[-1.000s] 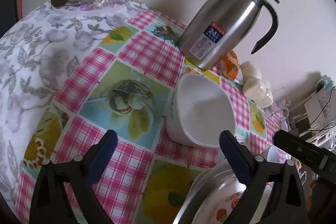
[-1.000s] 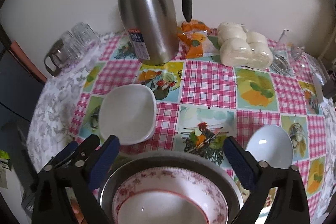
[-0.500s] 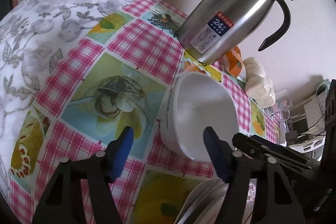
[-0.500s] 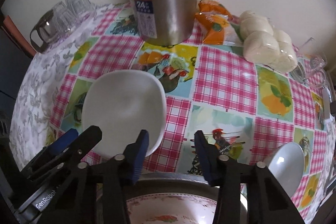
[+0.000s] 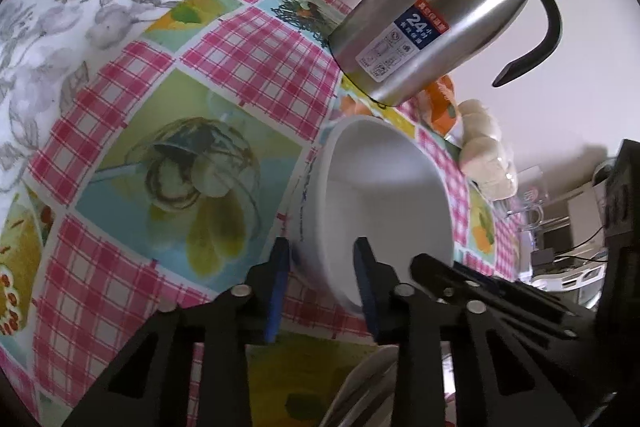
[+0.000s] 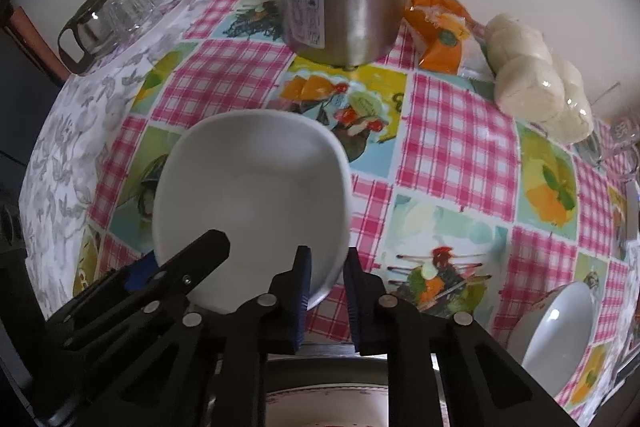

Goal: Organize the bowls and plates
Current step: 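Grasp the white square bowl rim with the left tool while the right tool grasps it too, then lift the white square bowl with both tools and carry it over the basin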

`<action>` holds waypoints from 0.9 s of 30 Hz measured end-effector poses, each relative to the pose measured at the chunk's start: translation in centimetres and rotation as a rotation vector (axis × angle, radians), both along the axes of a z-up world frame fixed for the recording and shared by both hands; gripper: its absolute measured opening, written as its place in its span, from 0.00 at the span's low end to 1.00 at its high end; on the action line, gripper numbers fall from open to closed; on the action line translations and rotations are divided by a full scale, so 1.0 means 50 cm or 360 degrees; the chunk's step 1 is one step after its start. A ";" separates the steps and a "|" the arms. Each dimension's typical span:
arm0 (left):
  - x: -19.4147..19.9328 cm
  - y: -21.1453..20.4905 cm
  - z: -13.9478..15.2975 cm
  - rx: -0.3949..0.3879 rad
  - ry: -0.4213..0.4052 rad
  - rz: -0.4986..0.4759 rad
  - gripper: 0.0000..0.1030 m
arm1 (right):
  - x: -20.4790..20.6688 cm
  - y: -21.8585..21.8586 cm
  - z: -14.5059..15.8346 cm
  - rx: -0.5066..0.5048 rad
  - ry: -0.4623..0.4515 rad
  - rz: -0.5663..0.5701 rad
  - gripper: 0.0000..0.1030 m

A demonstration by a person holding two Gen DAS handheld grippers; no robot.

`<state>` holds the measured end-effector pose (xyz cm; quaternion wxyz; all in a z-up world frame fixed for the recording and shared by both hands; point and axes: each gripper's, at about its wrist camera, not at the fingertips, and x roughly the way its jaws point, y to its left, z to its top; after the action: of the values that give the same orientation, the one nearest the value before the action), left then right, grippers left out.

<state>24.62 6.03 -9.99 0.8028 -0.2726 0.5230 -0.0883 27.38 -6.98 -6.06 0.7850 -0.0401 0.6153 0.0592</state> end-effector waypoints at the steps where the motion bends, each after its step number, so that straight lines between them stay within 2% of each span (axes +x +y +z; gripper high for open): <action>1: -0.001 -0.002 0.002 0.0018 -0.0003 -0.0006 0.31 | -0.001 0.002 -0.001 -0.0004 -0.0001 -0.0003 0.18; 11: -0.046 0.016 0.034 -0.0020 -0.0115 0.0021 0.30 | -0.028 0.008 0.049 0.0070 -0.0106 0.0060 0.15; 20: -0.113 0.013 0.133 0.0076 -0.0238 0.0018 0.30 | -0.103 -0.001 0.132 0.0181 -0.0240 0.0057 0.15; 27: -0.178 -0.004 0.189 0.0128 -0.0301 -0.0006 0.30 | -0.178 -0.013 0.196 0.0197 -0.0360 0.0047 0.15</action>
<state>15.71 5.81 -0.56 0.8587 -0.2294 0.4484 -0.0942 18.47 -7.64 3.72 0.8494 -0.0073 0.5174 0.1037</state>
